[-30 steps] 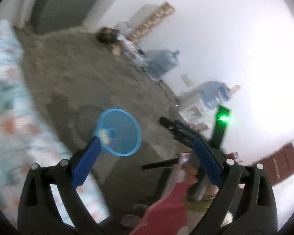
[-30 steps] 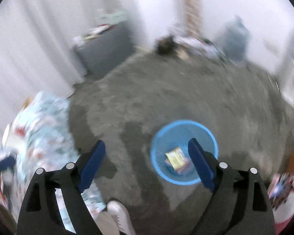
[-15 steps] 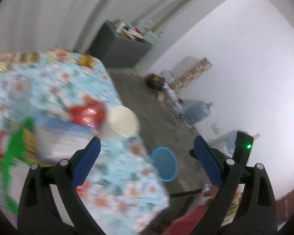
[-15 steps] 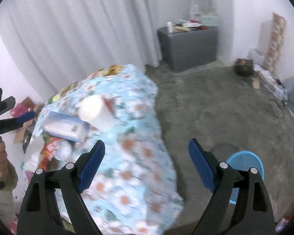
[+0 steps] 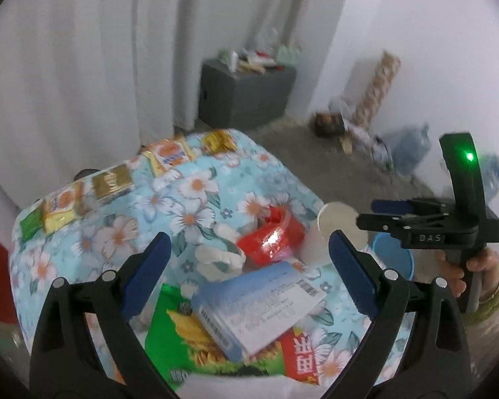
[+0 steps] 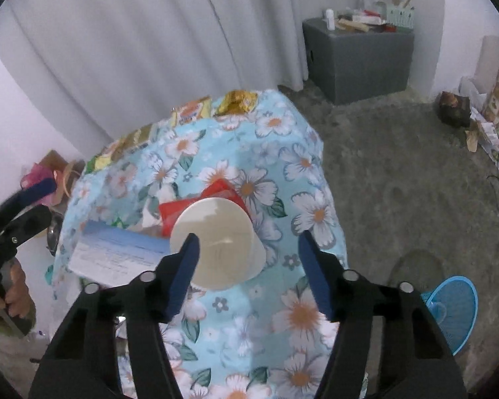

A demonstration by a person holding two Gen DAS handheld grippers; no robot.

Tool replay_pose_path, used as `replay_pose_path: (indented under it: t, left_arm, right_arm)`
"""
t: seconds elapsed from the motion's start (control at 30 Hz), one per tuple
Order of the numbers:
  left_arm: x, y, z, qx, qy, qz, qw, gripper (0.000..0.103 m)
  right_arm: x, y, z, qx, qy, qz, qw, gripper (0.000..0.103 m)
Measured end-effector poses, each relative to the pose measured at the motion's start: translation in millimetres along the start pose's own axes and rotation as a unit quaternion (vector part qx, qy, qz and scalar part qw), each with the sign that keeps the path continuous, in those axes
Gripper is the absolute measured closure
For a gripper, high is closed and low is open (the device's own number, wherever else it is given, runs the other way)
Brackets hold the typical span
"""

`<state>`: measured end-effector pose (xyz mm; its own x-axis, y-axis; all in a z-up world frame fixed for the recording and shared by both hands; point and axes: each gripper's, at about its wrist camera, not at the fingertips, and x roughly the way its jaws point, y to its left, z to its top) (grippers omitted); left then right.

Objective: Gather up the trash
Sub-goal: 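Move the right gripper back to the table and grasp the white paper cup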

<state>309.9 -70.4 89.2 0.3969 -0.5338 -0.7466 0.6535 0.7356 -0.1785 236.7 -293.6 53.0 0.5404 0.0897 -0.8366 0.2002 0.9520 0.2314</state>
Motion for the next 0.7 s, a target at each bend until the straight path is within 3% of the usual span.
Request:
replay_pose_path:
  t: [0.13,0.3,0.37,0.53,0.7]
  left_arm:
    - [40,0,16,0.028,0.074,0.027,0.9965,0.012]
    - [78,-4,18,0.023,0.135,0.01,0.9905,0.012]
    - [90,-6,17,0.015,0.156,0.002,0.9877,0.013]
    - [123,-7,17,-0.02,0.214,-0.01,0.9765,0.027]
    - [146,-11,21,-0.019,0.236,0.001,0.9716,0.029]
  right_arm:
    - [14,1,-6,-0.01,0.015,0.001,1.0,0.066]
    - [19,-7,-14,-0.01,0.024,0.006,1.0,0.091]
    - [17,-12,-17,-0.011,0.024,0.009,1.0,0.094]
    - [9,-20,-23,-0.013,0.018,0.014,1.0,0.098]
    - [5,-24,-26,-0.017,0.013,0.02,1.0,0.098]
